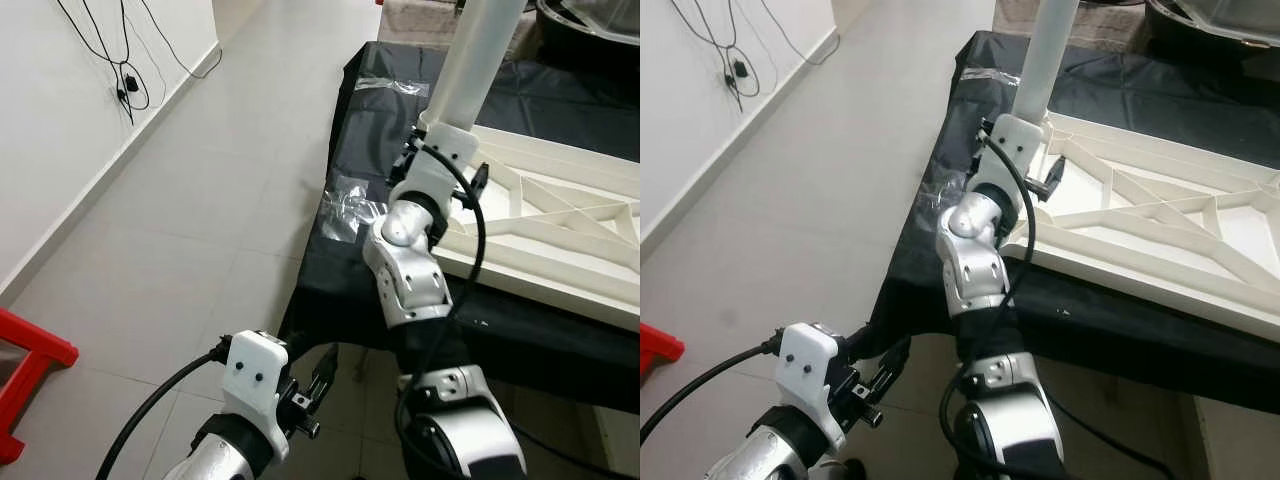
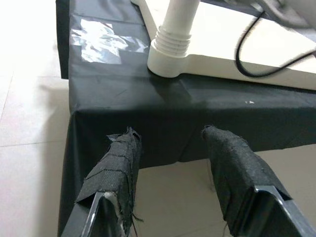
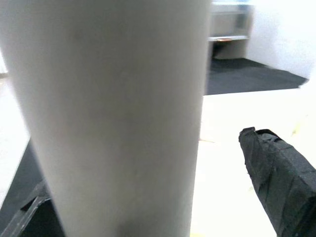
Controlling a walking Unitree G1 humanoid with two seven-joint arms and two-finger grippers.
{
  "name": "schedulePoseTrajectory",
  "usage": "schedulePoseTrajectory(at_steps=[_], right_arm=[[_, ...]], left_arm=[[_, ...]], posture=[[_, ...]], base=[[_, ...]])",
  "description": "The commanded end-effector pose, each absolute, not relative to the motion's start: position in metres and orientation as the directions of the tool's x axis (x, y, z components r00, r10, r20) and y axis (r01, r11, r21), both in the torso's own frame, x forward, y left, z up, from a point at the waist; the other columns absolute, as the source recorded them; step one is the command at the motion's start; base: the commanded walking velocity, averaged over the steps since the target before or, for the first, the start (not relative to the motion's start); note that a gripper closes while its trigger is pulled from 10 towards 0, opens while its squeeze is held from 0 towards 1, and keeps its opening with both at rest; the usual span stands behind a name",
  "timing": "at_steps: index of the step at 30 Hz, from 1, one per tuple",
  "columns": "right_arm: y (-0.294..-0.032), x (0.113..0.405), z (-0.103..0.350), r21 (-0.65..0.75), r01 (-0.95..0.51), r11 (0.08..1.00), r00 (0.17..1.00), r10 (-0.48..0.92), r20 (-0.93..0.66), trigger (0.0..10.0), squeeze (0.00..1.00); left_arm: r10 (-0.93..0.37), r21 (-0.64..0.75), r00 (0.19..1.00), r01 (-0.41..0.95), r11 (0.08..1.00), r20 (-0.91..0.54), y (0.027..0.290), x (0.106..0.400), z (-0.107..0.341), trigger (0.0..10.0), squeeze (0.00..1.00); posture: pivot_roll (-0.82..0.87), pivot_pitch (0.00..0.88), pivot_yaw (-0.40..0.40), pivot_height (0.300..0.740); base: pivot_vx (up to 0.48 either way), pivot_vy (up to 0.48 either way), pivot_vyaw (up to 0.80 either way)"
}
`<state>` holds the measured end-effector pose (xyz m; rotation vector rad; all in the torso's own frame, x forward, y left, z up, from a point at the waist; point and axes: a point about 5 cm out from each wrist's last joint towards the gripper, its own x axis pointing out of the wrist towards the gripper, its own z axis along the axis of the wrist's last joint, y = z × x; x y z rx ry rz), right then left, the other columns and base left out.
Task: Building children table
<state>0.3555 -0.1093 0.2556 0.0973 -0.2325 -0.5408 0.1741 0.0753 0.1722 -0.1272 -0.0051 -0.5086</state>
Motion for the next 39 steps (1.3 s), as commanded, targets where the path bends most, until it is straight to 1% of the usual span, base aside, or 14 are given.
schedulePoseTrajectory(at_steps=[1,2,4,7,18,20,22,24,27,28,32,35,36,39], right_arm=[[-0.105,0.346,0.241,0.146,0.404,0.903,0.891,-0.425,0.162,10.0,0.00],[-0.106,0.344,0.240,0.144,0.374,0.916,0.903,-0.395,0.168,10.0,0.00],[-0.106,0.344,0.240,0.144,0.374,0.916,0.903,-0.395,0.168,10.0,0.00],[-0.117,0.336,0.233,0.152,0.256,0.955,0.941,-0.283,0.188,10.0,0.00],[-0.127,0.327,0.230,0.137,0.174,0.975,0.960,-0.199,0.198,10.0,0.00],[-0.133,0.311,0.218,0.101,0.125,0.987,0.975,-0.141,0.171,10.0,0.00],[-0.134,0.304,0.213,0.094,0.102,0.990,0.981,-0.116,0.156,10.0,0.00],[-0.133,0.288,0.200,0.103,0.019,0.995,0.992,-0.031,0.120,10.0,0.00],[-0.133,0.283,0.197,0.110,-0.010,0.994,0.994,-0.002,0.110,10.0,0.00],[-0.133,0.275,0.190,0.114,-0.041,0.993,0.996,0.031,0.087,10.0,0.00],[-0.133,0.259,0.176,0.095,-0.084,0.992,0.996,0.079,0.049,10.0,0.00],[-0.133,0.259,0.176,0.095,-0.084,0.992,0.996,0.079,0.049,10.0,0.00],[-0.133,0.254,0.169,0.079,-0.099,0.992,0.995,0.096,0.037,10.0,0.00],[-0.131,0.249,0.161,0.069,-0.112,0.991,0.994,0.111,0.018,10.0,0.00]], left_arm=[[-0.483,-0.122,0.876,0.481,0.868,0.013,0.077,0.174,0.166,10.0,0.00],[-0.483,-0.121,0.876,0.481,0.869,0.013,0.077,0.174,0.166,10.0,0.00],[-0.483,-0.121,0.876,0.481,0.869,0.013,0.077,0.174,0.166,10.0,0.00],[-0.481,-0.118,0.876,0.480,0.870,0.016,0.078,0.176,0.165,10.0,0.00],[-0.480,-0.113,0.877,0.479,0.871,0.016,0.079,0.178,0.165,10.0,0.00],[-0.473,-0.110,0.881,0.472,0.875,0.016,0.080,0.179,0.163,10.0,0.00],[-0.470,-0.110,0.882,0.469,0.876,0.015,0.081,0.180,0.163,10.0,0.00],[-0.466,-0.106,0.885,0.465,0.879,0.015,0.082,0.182,0.161,10.0,0.00],[-0.465,-0.104,0.885,0.464,0.880,0.015,0.082,0.183,0.160,10.0,0.00],[-0.460,-0.100,0.888,0.459,0.883,0.014,0.083,0.184,0.160,10.0,0.00],[-0.418,-0.087,0.908,0.417,0.905,-0.001,0.088,0.186,0.156,10.0,0.00],[-0.418,-0.087,0.908,0.417,0.905,-0.001,0.088,0.186,0.156,10.0,0.00],[-0.390,-0.082,0.921,0.387,0.918,-0.017,0.093,0.186,0.152,10.0,0.00],[-0.344,-0.085,0.938,0.340,0.937,-0.043,0.099,0.187,0.146,10.0,0.00]], posture=[[0.09,0.175,-0.053,0.740],[0.09,0.175,-0.053,0.740],[0.09,0.175,-0.053,0.740],[0.09,0.166,-0.050,0.740],[0.09,0.157,-0.052,0.740],[0.08,0.149,-0.050,0.740],[0.08,0.147,-0.049,0.740],[0.07,0.129,-0.044,0.740],[0.07,0.129,-0.044,0.740],[0.07,0.113,-0.041,0.740],[0.06,0.082,-0.039,0.740],[0.06,0.082,-0.039,0.740],[0.06,0.052,-0.036,0.740],[0.07,0.022,-0.036,0.740]], base=[[0.000,0.000,0.00],[0.000,0.000,0.00],[0.000,0.000,0.00],[0.000,0.000,0.00],[0.000,0.000,0.00],[0.000,0.000,0.00],[0.000,0.000,0.00],[0.000,0.000,0.00],[0.000,0.000,0.00],[0.000,0.000,0.00],[0.000,0.000,0.00],[0.000,0.000,0.00],[0.000,0.000,0.00],[0.000,0.000,-0.52]])
